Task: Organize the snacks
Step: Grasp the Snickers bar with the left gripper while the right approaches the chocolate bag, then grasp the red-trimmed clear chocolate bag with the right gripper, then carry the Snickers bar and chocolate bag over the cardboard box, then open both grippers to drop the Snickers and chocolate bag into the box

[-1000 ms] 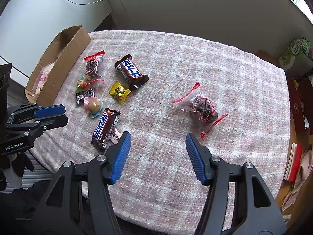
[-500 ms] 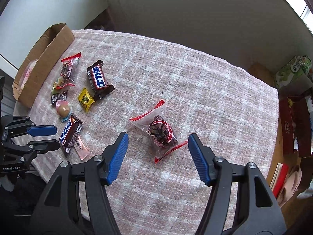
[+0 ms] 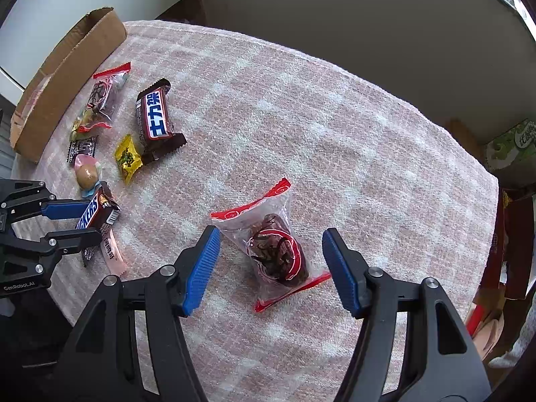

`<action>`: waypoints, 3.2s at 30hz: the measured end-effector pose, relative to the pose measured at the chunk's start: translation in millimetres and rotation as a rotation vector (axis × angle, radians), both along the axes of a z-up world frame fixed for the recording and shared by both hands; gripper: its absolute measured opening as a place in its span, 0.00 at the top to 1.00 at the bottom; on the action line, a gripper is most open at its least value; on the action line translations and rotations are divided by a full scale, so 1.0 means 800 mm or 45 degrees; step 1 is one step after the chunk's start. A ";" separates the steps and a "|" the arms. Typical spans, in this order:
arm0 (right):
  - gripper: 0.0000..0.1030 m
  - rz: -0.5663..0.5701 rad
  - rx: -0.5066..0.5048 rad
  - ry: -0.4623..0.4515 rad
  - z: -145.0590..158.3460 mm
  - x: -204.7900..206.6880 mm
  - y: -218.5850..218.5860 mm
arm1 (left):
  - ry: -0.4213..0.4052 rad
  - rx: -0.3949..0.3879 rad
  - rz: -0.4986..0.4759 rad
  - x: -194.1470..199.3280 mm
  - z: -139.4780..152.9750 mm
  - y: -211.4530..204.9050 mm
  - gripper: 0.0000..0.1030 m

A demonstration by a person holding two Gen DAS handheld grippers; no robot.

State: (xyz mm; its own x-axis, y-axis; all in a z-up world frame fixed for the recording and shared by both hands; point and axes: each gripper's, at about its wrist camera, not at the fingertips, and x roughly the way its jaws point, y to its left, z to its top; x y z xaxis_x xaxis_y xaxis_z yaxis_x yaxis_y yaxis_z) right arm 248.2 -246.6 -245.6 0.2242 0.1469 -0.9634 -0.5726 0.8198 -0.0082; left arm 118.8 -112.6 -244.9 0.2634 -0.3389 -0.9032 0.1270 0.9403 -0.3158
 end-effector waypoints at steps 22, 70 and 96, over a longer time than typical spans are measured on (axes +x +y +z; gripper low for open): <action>0.68 -0.043 0.016 -0.020 0.017 -0.019 -0.004 | -0.057 -0.001 0.021 -0.001 0.016 0.021 0.74; 0.68 0.325 0.212 -0.096 0.101 -0.026 0.377 | -0.188 0.060 0.484 0.021 0.093 0.322 0.74; 0.68 0.337 0.166 -0.050 0.061 0.008 0.432 | -0.163 0.116 0.532 0.055 0.079 0.346 0.74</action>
